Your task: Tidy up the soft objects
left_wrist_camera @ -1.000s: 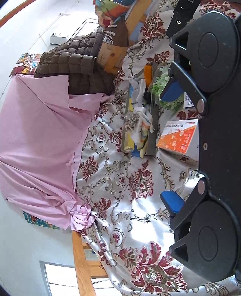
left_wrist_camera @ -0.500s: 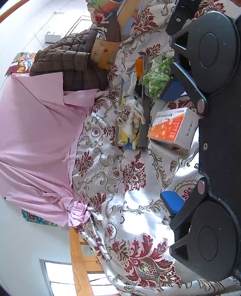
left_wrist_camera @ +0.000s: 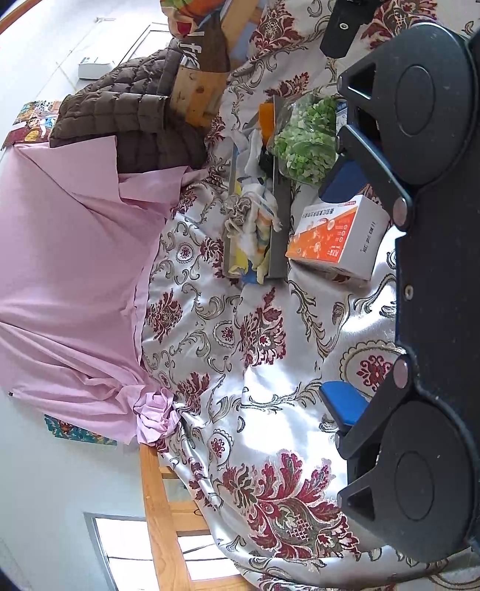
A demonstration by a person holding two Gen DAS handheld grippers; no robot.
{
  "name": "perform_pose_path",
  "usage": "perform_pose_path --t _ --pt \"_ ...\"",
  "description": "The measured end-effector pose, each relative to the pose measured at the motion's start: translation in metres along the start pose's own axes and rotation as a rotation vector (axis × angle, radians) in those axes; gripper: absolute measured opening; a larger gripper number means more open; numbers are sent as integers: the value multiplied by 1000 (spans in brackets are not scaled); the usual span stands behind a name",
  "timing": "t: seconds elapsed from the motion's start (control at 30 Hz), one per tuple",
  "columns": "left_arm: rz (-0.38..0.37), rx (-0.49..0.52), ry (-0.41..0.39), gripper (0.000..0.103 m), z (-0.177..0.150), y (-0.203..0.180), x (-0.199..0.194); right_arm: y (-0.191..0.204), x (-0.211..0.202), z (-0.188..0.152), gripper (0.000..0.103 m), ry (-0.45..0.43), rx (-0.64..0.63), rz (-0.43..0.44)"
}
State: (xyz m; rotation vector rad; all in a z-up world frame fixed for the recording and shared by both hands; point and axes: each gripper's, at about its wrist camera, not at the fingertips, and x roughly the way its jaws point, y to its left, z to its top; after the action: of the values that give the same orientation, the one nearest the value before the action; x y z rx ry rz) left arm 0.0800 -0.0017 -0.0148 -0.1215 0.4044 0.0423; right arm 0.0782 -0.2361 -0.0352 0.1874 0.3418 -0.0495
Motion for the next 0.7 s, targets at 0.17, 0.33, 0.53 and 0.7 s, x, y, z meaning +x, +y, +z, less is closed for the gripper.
perform_pose_path --t 0.17,0.33,0.53,0.7 --pt "18 -3 7 102 -2 0 -5 1 4 -2 103 27 1 -7" --pt "24 3 11 102 -4 -1 -8 1 9 -4 103 74 -8 9" --pt "56 -25 37 102 -13 3 -15 5 8 -6 103 85 -24 21" --pt "65 -23 37 102 -16 4 -20 7 8 -8 103 107 -38 25"
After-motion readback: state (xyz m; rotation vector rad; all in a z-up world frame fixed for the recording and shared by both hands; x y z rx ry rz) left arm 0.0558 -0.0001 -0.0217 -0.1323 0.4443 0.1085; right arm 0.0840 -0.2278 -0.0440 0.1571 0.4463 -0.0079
